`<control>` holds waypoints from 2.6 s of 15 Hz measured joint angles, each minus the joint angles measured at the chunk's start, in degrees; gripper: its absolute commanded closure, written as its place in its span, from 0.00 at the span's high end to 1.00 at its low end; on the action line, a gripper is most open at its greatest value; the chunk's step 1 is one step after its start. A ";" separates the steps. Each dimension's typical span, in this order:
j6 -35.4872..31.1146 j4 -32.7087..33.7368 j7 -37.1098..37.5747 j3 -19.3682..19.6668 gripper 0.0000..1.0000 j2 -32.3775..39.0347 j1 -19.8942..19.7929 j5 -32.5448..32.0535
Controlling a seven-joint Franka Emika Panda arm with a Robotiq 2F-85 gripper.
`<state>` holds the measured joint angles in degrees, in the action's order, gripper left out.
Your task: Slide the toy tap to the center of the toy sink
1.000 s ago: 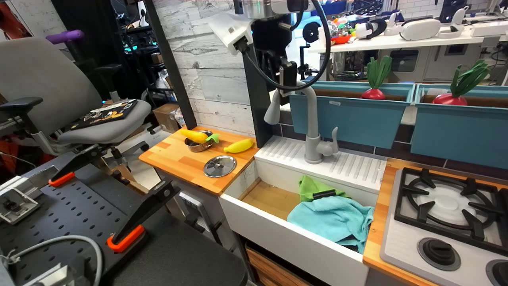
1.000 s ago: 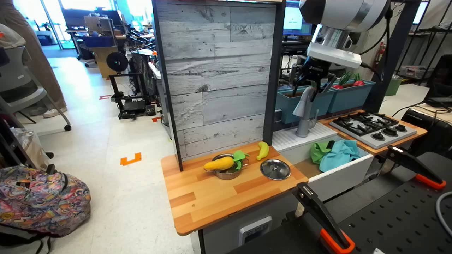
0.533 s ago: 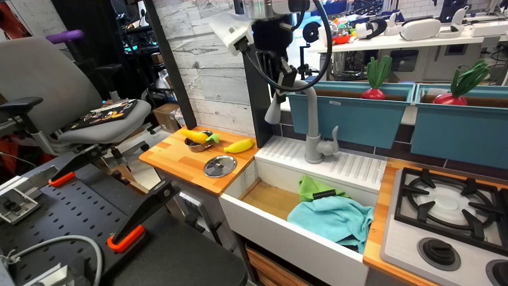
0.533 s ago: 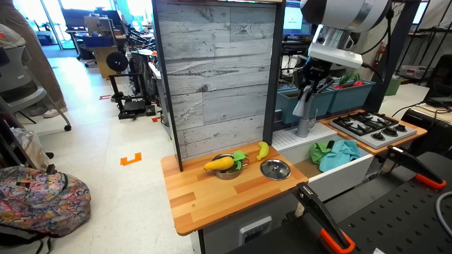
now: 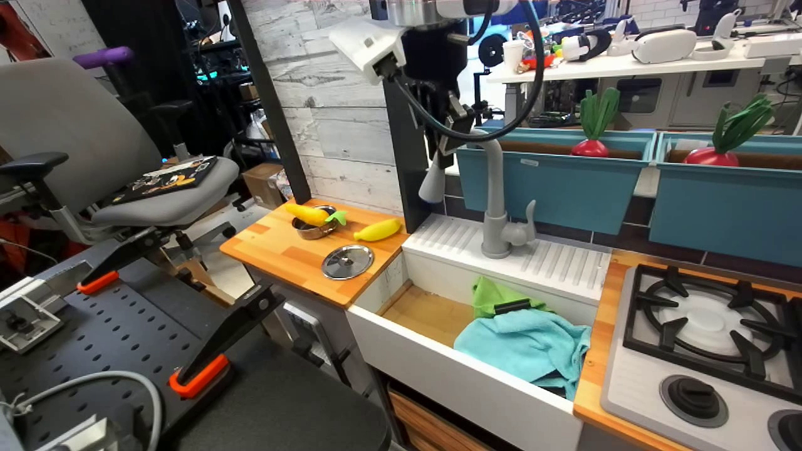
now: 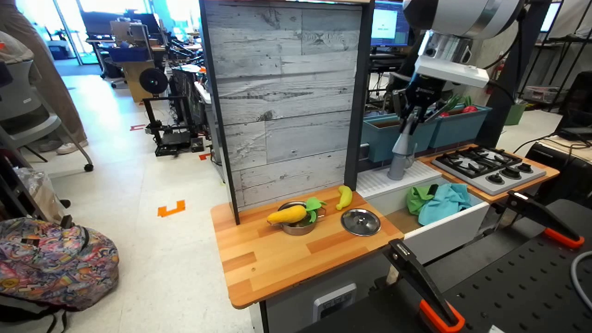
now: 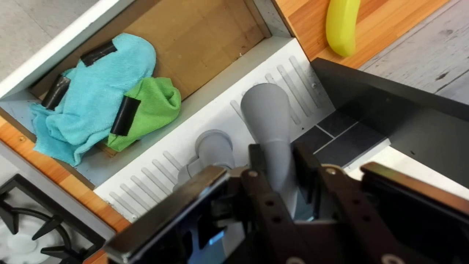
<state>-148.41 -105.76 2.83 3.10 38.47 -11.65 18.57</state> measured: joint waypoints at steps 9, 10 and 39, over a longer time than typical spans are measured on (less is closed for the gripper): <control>2.88 -0.71 -5.76 0.97 0.02 -1.08 -1.55 -3.22; 3.19 -0.71 -6.46 1.12 0.02 -1.13 -1.73 -3.82; 2.82 -16.04 -21.36 3.13 1.00 -19.36 -2.19 -21.98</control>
<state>-145.60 -121.80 -18.54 6.23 19.11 -13.84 -3.41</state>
